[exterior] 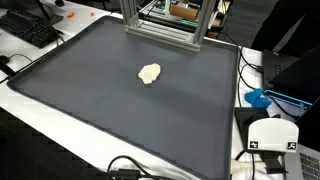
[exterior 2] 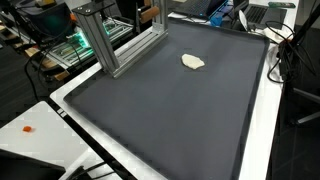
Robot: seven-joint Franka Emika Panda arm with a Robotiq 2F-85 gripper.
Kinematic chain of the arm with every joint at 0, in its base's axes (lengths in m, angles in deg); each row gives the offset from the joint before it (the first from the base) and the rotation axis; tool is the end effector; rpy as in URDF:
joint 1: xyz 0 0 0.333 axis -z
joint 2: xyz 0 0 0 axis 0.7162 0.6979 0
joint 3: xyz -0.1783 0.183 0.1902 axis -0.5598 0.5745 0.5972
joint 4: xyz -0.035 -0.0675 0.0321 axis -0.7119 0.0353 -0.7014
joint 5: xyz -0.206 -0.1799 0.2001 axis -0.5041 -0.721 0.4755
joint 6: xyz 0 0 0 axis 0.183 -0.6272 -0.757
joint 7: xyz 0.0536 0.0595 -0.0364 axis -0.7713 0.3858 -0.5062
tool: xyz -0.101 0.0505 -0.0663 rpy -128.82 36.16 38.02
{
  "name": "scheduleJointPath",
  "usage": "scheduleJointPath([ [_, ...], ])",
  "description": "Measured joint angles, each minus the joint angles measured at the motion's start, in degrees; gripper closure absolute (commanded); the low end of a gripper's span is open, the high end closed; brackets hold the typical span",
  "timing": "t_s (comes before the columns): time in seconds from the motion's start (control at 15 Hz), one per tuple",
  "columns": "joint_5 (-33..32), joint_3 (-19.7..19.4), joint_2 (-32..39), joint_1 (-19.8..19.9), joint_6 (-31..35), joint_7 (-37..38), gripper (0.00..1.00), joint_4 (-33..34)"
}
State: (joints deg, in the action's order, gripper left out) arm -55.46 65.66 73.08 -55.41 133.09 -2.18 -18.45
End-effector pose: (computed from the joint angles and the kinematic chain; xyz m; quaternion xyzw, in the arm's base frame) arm 0.4027 0.1339 0.3903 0.8183 0.0294 -0.5739 0.0136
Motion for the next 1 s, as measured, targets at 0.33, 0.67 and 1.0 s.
scheduleJointPath([
  [0.33,-0.2,0.0,-0.1,0.0,0.0,0.0,0.0,0.1],
  [0.67,-0.2,-0.1,-0.9,0.1,0.1,0.0,0.0,1.0],
  [1.0,-1.6,-0.3,-3.0,0.3,4.8,-0.1,0.0,3.2],
])
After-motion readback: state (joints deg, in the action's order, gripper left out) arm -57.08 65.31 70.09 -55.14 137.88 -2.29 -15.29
